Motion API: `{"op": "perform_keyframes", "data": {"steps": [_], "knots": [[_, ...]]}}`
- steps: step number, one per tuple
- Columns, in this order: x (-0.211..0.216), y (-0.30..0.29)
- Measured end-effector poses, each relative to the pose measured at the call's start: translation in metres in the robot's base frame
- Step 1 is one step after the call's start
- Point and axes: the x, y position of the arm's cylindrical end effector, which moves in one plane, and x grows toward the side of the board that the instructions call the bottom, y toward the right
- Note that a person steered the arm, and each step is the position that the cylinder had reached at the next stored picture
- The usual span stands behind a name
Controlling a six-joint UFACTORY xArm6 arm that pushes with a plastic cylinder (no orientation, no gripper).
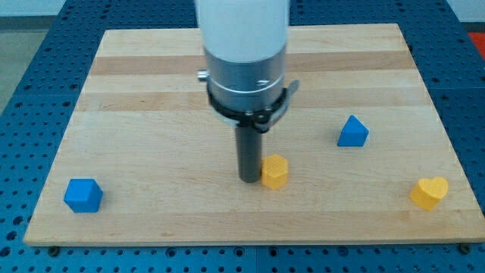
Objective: Push the hexagon to the top left of the heart
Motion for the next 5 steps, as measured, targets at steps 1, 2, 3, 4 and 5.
{"op": "perform_keyframes", "data": {"steps": [1, 2, 3, 4, 5], "knots": [[0.000, 0.033], [-0.001, 0.058], [-0.009, 0.071], [-0.010, 0.086], [-0.011, 0.104]]}}
